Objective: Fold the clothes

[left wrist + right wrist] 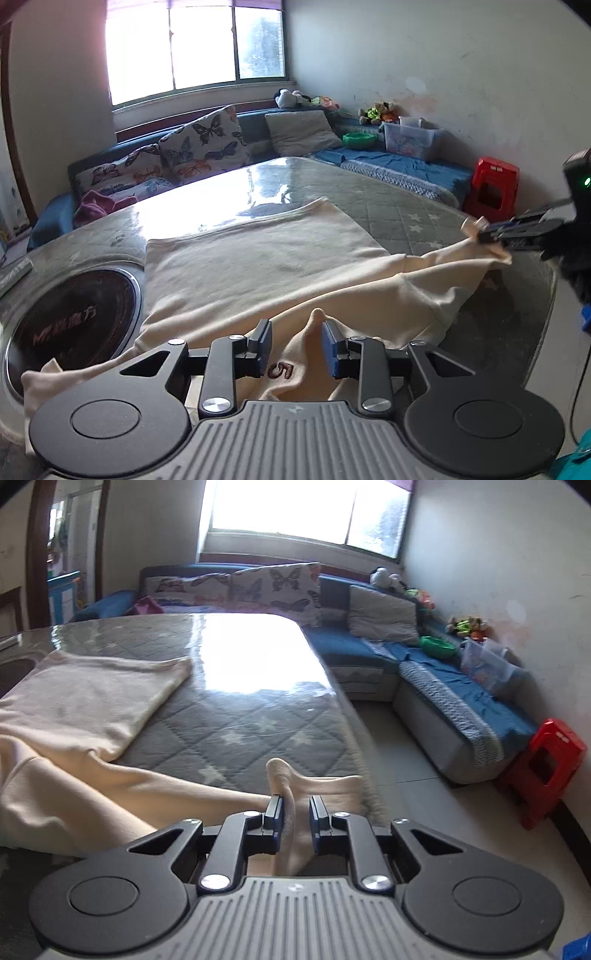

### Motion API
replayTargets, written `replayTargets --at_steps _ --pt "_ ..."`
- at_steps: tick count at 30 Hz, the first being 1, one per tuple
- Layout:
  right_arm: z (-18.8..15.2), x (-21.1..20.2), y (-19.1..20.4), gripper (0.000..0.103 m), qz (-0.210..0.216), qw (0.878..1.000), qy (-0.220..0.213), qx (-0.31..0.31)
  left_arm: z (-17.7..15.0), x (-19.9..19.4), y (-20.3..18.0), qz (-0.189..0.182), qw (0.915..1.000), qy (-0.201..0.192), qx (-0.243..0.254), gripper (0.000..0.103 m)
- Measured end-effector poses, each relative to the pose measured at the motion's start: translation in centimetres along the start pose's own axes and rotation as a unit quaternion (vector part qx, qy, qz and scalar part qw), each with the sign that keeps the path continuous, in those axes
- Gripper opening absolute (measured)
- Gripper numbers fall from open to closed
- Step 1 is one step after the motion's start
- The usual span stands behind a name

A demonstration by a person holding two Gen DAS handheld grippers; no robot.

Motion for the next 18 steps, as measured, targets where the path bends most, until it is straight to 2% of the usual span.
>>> replayTargets --at_steps 5,6,9,11,13,15,18 --pt "-1.1 -0.2 -4.8 0.008 -0.054 0.998 0.012 0.030 -0.7 1.6 -0.4 -0.015 0.9994 0.021 0.022 0.032" --pt "-1.6 -0.1 -5.5 0.008 -0.064 0.997 0.021 0.035 -0.8 1.7 -0.5 -0.016 0.9993 0.022 0.026 0.028" --pt "-2.7 -0.1 -7.3 0.011 -0.085 0.994 0.041 0.049 -1.2 1.8 -0.4 -0.017 0.9991 0.027 0.028 0.008" --pt "-2.9 -0.4 -8.1 0.016 -0.086 0.993 0.042 0.064 -1.4 1.3 -0.6 -0.019 0.9990 0.027 0.030 0.003" --pt "-2.4 -0.9 -8.0 0.019 -0.063 0.994 0.036 0.076 -1.6 0.7 -0.9 -0.023 0.9989 0.026 0.032 0.002" --pt "-1.8 -1.4 -7.4 0.032 -0.037 0.996 0.028 0.079 -1.7 0.1 -1.2 -0.027 0.9987 0.026 0.034 0.001" --pt "0.6 -3.0 -4.3 0.036 0.024 0.998 -0.005 0.061 -2.0 -0.9 -1.6 -0.033 0.9984 0.026 0.037 0.001"
Point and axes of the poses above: each gripper's, at about its wrist camera, not at the fingertips, and x roughly the way its jaws point, y to its left, z to its top, the point moved 8 cm from there along x, roughly the way its jaws point, and after that the axes turned 15 degrees about -z, right-handed, at the moved point
